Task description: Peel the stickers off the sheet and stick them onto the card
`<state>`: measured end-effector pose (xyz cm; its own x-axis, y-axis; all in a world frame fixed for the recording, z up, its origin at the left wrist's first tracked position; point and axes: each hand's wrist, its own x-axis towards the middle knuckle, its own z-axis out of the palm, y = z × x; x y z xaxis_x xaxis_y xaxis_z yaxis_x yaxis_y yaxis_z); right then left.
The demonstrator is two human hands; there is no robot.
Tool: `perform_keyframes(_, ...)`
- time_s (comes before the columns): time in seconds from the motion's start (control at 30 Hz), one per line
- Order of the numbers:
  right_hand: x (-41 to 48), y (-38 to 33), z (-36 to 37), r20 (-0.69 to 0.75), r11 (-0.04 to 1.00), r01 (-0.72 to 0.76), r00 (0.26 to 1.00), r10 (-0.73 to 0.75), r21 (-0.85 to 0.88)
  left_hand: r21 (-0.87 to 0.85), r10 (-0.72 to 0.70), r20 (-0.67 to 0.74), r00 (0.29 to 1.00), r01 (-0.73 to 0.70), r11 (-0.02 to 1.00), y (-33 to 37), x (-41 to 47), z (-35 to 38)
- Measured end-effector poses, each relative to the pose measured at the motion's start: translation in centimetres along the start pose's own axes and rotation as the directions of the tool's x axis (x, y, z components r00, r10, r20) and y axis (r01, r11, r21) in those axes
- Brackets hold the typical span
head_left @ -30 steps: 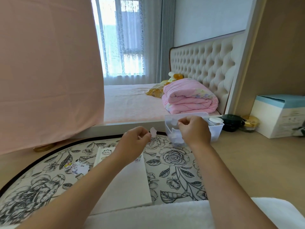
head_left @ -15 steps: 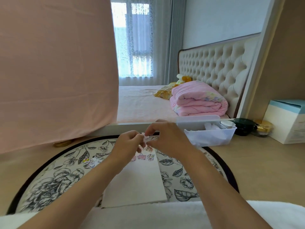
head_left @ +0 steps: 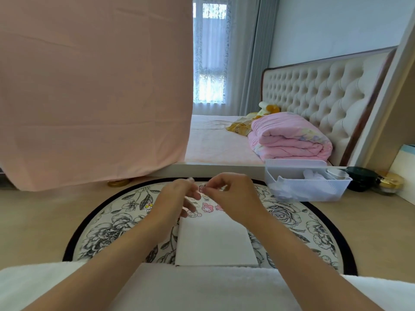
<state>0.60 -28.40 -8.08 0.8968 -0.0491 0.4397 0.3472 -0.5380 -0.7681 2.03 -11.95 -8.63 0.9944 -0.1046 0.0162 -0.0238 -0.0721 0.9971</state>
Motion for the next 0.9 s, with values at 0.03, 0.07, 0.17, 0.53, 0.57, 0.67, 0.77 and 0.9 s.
perform_keyframes(0.03, -0.1, -0.4, 0.1, 0.035, 0.979, -0.106, 0.994, 0.101, 0.177, 0.092, 0.058, -0.044, 0.997, -0.054, 0.994, -0.3, -0.1, -0.2)
perform_keyframes(0.07, -0.2, -0.6, 0.1, 0.083, 0.932, -0.196, 0.980, 0.179, 0.305, 0.148, 0.107, -0.061, 0.992, -0.097, 0.984, -0.6, -0.3, -0.5)
perform_keyframes(0.17, -0.5, -0.7, 0.3, 0.212, 0.842, -0.350, 0.935, 0.285, 0.412, 0.151, 0.141, -0.023, 0.990, -0.136, 0.979, -1.2, -0.8, -1.1)
perform_keyframes(0.53, -0.3, -0.1, 0.6, 0.178, 0.935, -0.311, 0.943, 0.281, 0.168, 0.563, 0.314, 0.043, 0.949, -0.282, 0.777, -1.8, -0.1, -2.1)
perform_keyframes(0.57, -0.2, -0.1, 0.5, 0.154, 0.953, -0.285, 0.951, 0.268, 0.103, 0.596, 0.321, 0.058, 0.945, -0.291, 0.748, -1.8, -0.2, -2.2)
perform_keyframes(0.67, 0.3, 0.1, 0.1, 0.093, 0.981, -0.190, 0.977, 0.193, -0.032, 0.668, 0.351, 0.100, 0.931, -0.324, 0.670, -1.8, -0.6, -2.3)
perform_keyframes(0.77, 0.6, 0.1, -0.2, 0.146, 0.992, -0.063, 0.986, 0.078, -0.110, 0.750, 0.395, 0.136, 0.908, -0.356, 0.558, -1.7, -0.9, -2.3)
perform_keyframes(0.9, 0.8, 0.3, -0.2, 0.236, 0.971, 0.024, 0.971, 0.034, -0.238, 0.787, 0.448, 0.159, 0.880, -0.387, 0.480, -1.6, -1.2, -2.1)
